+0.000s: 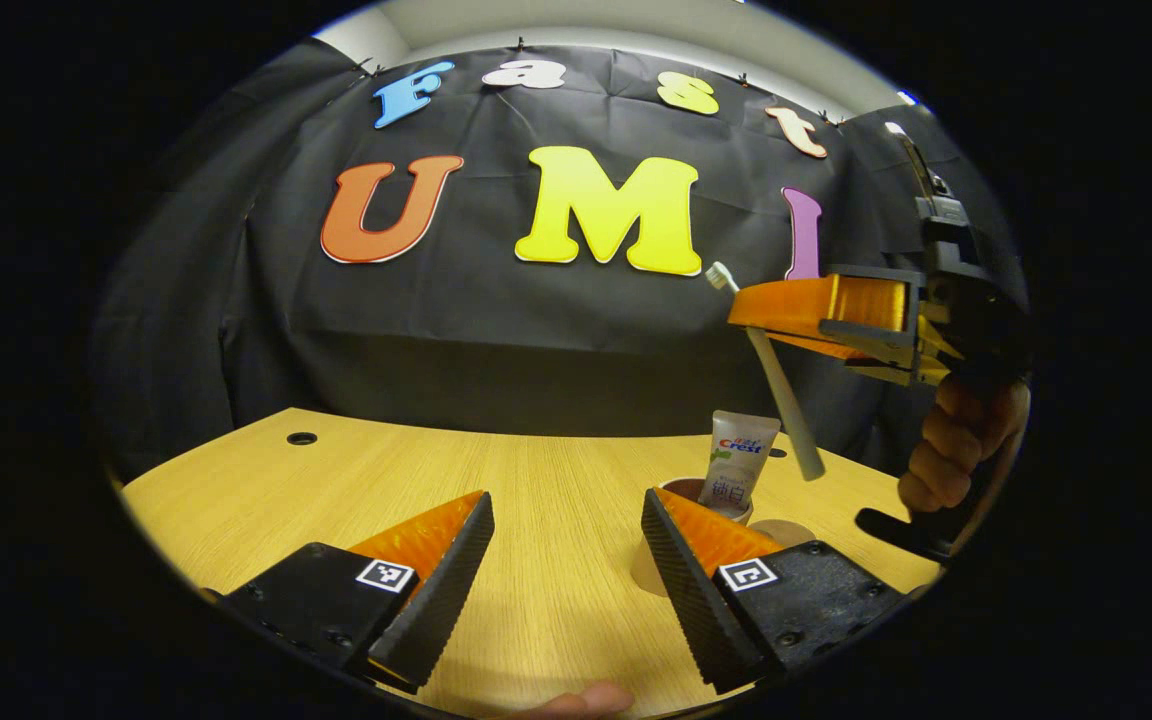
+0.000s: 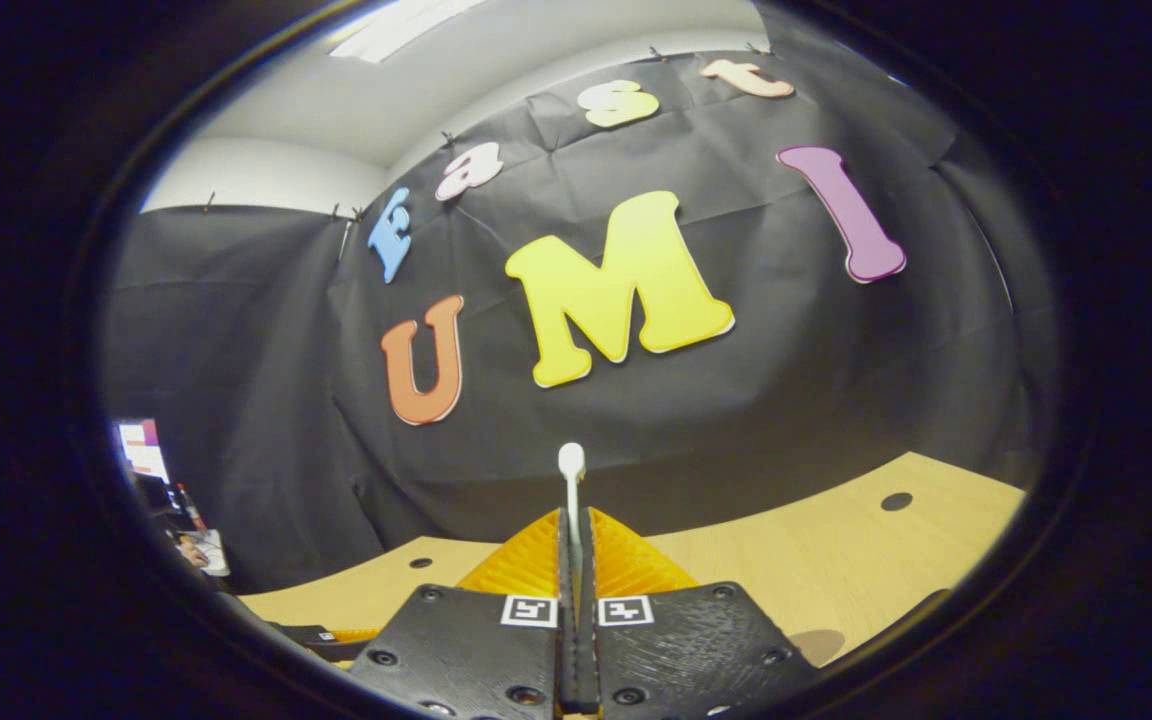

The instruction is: Put the toothbrush and toothpaste on the desktop into the cup, then pick up the cup and place it on the coaster on the desktop.

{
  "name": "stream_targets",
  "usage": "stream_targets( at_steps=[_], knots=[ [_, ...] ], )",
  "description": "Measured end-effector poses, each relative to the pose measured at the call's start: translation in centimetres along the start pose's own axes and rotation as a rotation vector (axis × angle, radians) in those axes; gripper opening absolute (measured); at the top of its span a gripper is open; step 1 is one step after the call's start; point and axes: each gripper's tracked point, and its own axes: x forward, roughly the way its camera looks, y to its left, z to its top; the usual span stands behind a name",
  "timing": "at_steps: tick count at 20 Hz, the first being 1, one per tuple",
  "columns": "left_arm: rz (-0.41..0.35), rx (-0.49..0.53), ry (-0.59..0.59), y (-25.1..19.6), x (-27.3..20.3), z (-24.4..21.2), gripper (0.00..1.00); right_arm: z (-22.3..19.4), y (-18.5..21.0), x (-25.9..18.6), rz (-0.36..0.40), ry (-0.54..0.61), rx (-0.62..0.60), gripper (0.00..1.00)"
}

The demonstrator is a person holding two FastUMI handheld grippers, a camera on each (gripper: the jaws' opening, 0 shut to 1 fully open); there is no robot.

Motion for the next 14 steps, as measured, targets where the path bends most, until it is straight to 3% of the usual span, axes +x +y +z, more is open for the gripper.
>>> stream_targets(
  at_steps=[7, 14],
  knots=[
    [-0.005, -0.048, 0.006, 0.9, 0.1, -0.6, 0.94, -1.4, 1.6, 2.6, -0.011, -0.021, -0.141, 0.0],
    [0.009, -0.057, 0.017, 1.3, 0.2, -0.9, 0.94, -2.2, 1.3, 3.1, -0.011, 0.005, -0.137, 0.01]
  ],
)
